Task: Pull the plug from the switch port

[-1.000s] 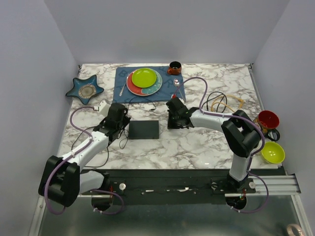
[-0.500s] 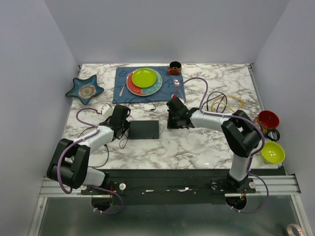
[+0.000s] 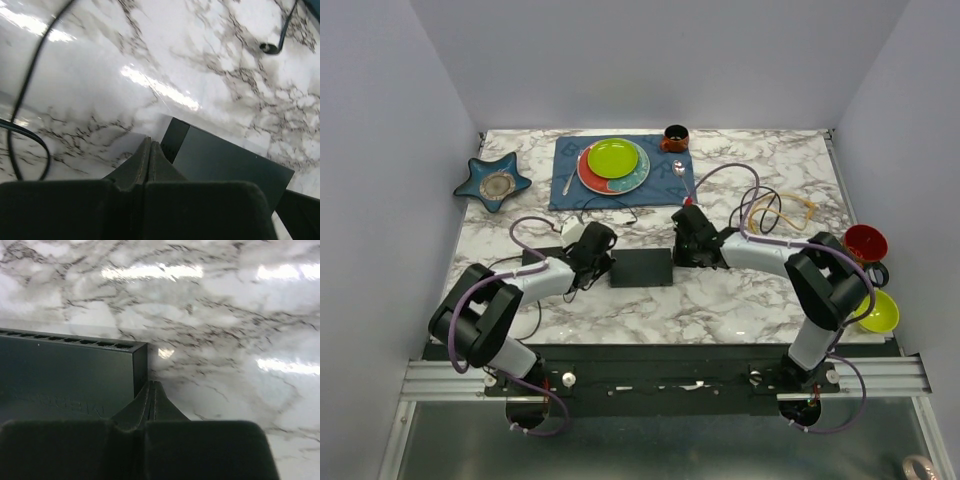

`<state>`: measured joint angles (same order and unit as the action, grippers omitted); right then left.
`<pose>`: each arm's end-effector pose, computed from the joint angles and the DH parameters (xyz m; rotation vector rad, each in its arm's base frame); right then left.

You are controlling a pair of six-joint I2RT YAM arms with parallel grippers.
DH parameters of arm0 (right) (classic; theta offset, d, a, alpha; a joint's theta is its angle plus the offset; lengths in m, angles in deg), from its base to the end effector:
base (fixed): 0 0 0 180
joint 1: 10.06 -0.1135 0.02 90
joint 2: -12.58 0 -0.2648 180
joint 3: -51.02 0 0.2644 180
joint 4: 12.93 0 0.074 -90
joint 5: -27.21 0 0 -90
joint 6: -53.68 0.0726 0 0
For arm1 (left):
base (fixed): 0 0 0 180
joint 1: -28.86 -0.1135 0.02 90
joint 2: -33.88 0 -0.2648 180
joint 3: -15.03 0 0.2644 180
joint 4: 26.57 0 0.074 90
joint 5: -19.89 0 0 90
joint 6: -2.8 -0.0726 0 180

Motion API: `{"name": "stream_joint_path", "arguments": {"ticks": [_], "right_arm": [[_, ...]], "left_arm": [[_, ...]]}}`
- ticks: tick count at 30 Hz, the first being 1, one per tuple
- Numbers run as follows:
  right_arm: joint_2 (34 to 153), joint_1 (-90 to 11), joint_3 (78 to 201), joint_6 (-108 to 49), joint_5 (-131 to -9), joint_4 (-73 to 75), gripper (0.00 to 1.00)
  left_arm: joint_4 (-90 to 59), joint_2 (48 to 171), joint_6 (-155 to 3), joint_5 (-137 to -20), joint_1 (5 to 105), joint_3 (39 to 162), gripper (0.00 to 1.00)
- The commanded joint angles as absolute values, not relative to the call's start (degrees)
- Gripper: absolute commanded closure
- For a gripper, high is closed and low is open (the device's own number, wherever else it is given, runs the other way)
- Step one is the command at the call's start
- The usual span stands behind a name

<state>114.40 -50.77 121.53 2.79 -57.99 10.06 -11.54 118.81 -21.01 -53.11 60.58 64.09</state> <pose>0.2962 0.2469 0.1164 -0.0012 2.5756 0.4493 0.2675 -0.1404 0.1110 -0.8490 2.2984 -0.4152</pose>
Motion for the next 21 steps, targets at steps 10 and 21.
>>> {"name": "stream_joint_path", "arguments": {"ticks": [10,21], "right_arm": [[103.46,-51.81,106.34,6.04,-56.73,9.50,1.00],[90.13,-51.81,115.55,2.18,-41.53,24.42,0.49]], "left_arm": [[-14.95,123.53,-14.96,-57.80,74.38,67.00,1.00],[2.35,110.19,-23.74,-43.14,73.25,74.01,0.74]]}}
